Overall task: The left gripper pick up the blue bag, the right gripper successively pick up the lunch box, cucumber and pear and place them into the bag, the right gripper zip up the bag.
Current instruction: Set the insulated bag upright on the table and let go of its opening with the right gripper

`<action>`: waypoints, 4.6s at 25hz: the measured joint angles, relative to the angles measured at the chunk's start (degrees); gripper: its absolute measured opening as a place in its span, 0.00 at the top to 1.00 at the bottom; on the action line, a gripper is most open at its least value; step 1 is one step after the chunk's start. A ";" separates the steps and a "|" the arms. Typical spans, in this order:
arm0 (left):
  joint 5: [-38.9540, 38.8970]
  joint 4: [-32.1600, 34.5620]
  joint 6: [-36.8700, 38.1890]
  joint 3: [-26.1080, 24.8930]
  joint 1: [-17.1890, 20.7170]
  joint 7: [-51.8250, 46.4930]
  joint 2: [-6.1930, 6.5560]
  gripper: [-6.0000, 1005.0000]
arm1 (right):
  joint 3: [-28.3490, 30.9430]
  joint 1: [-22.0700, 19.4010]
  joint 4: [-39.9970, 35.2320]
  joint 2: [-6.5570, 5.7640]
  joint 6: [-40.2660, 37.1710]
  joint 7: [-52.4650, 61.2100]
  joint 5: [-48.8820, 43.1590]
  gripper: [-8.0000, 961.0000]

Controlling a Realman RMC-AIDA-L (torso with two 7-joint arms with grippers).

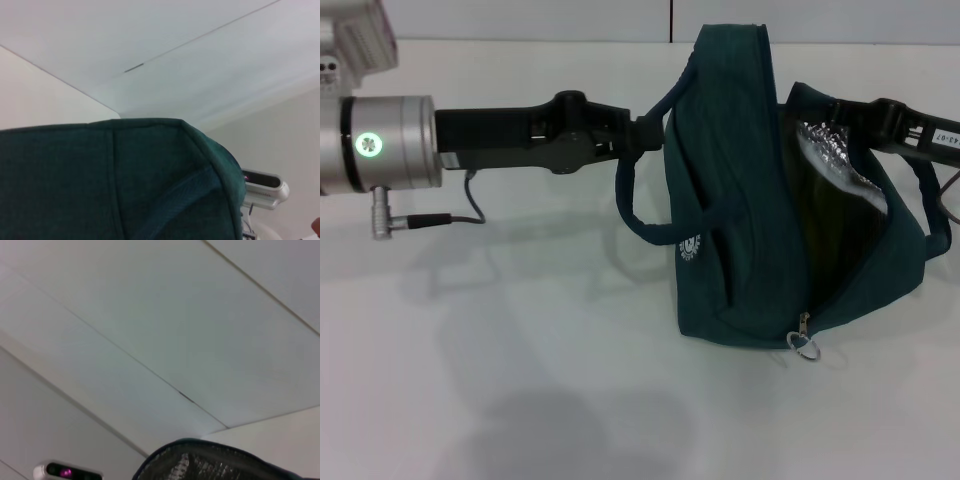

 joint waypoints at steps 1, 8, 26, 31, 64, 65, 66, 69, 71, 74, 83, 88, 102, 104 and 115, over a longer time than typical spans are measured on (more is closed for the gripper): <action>0.00 0.03 0.00 -0.32 0.33 0.70 0.09 0.93 | 0.11 -0.01 0.00 0.00 0.08 -0.01 0.00 0.92; -0.01 -0.42 -0.84 -2.79 2.80 9.42 0.11 0.93 | 3.69 -0.07 0.00 0.47 1.78 -0.84 0.10 0.91; 4.46 -6.14 -15.20 -2.79 4.70 27.36 -3.56 0.92 | 6.92 -0.74 -0.78 2.37 6.56 -2.65 -0.23 0.89; 4.32 -6.19 -16.74 -2.82 4.57 28.08 -3.83 0.92 | 6.74 -0.78 -1.23 2.53 5.45 -3.02 -0.24 0.89; 0.27 1.86 -0.54 -2.68 4.30 21.04 -2.69 0.92 | 7.24 -6.63 -3.55 1.08 3.89 -4.77 -2.58 0.25; 0.22 3.14 0.22 -2.49 4.12 19.15 -2.64 0.92 | 7.22 -6.64 -3.55 1.11 3.90 -4.84 -2.59 0.24; 0.63 4.70 0.62 -2.13 3.69 16.75 -2.62 0.92 | 7.20 -6.66 -3.53 1.16 3.91 -4.93 -2.65 0.24; 3.63 6.67 0.98 -1.41 1.37 10.60 -2.39 0.92 | 7.19 -6.69 -3.48 1.31 3.91 -5.13 -3.14 0.23; 5.64 6.85 1.59 -1.22 -0.70 7.64 -1.93 0.90 | 7.18 -6.72 -3.47 1.34 3.91 -5.34 -3.24 0.24; 6.44 6.98 2.53 -0.85 -3.09 5.48 -1.43 0.86 | 7.17 -6.78 -3.45 1.50 3.95 -6.19 -3.35 0.24; 8.02 14.91 2.84 0.39 -9.28 -1.83 -1.22 0.69 | 7.17 -7.16 -3.43 2.01 4.43 -7.65 -3.40 0.24; 12.84 18.07 1.71 3.41 -14.05 -8.17 -1.24 0.60 | 7.43 -7.44 -3.50 2.10 4.54 -8.25 -3.41 0.24; 27.40 17.67 -5.76 5.81 -24.44 -15.30 -3.96 0.26 | 7.46 -7.41 -4.11 2.99 5.57 -10.29 -3.39 0.24; 28.01 17.55 -6.43 6.02 -25.09 -16.57 -3.95 0.19 | 7.48 -7.43 -4.13 2.99 5.48 -10.30 -3.39 0.24; 32.67 13.81 -10.08 6.17 -27.65 -23.12 -3.95 0.17 | 7.49 -7.32 -4.15 2.97 5.30 -10.41 -3.39 0.25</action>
